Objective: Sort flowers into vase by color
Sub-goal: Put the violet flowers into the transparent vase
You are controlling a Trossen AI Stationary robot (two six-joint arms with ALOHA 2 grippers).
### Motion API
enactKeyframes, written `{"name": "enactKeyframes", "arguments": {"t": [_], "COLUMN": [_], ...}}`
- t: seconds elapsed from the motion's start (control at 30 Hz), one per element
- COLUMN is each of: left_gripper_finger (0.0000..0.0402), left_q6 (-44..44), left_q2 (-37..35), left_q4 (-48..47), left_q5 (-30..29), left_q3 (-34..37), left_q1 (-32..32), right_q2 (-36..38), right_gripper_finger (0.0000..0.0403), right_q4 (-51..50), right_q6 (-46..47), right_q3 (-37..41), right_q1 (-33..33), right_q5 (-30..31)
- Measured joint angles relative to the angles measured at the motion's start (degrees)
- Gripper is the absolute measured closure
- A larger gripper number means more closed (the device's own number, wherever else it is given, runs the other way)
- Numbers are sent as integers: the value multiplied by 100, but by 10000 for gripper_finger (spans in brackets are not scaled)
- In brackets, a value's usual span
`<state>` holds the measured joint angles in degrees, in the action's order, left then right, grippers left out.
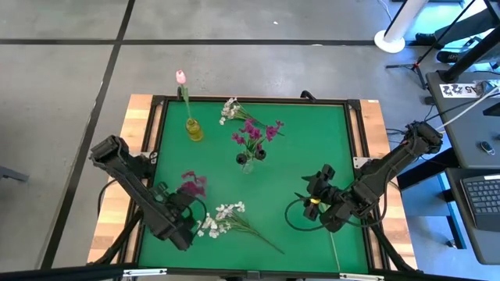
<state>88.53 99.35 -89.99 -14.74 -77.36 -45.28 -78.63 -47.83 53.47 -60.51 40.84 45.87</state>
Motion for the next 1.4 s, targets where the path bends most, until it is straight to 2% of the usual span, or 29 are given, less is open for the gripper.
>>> {"name": "enactKeyframes", "arguments": {"t": [0.2, 0.37, 0.43, 0.53, 0.63, 0.7, 0.77, 0.87, 1.03, 1.1, 1.23, 1.4], "left_gripper_finger": [398, 398, 398, 398, 398, 399, 399, 399, 399, 399, 399, 399], "left_q6": [-181, -215, -216, -216, -288, -432, -639, -1209, -2975, -3710, -5042, -6129], "left_q2": [-252, -532, -639, -756, -806, -804, -804, -804, -804, -802, -802, -798], "left_q4": [5, -15, 0, 182, 419, 638, 931, 1647, 3383, 4111, 5443, 6421], "left_q5": [-1602, -3054, -3644, -4570, -5583, -5982, -6167, -6439, -6505, -6269, -5431, -4736], "left_q3": [-965, -1317, -1384, -1388, -1388, -1388, -1388, -1388, -1388, -1388, -1324, -1261], "left_q1": [0, -107, -207, -435, -715, -826, -917, -1053, -1144, -1094, -869, -418], "right_q2": [0, 0, 0, 0, 0, 0, 0, 0, -2, -49, -230, -543], "right_gripper_finger": [123, 123, 123, 123, 123, 123, 123, 123, 123, 123, 123, 123], "right_q4": [1, 104, 324, 1029, 2068, 2898, 3800, 4974, 6253, 6587, 6833, 6898], "right_q6": [0, -1, -6, -323, -1196, -1944, -2749, -3868, -4956, -5139, -5248, -5236], "right_q3": [0, 0, 0, 0, 0, 0, 0, 0, 0, -2, -2, -2], "right_q1": [0, 0, 0, 0, 0, 0, 0, -15, -204, -342, -624, -891], "right_q5": [-2, 33, 231, 695, 898, 897, 756, 152, -1133, -1580, -2259, -2639]}}
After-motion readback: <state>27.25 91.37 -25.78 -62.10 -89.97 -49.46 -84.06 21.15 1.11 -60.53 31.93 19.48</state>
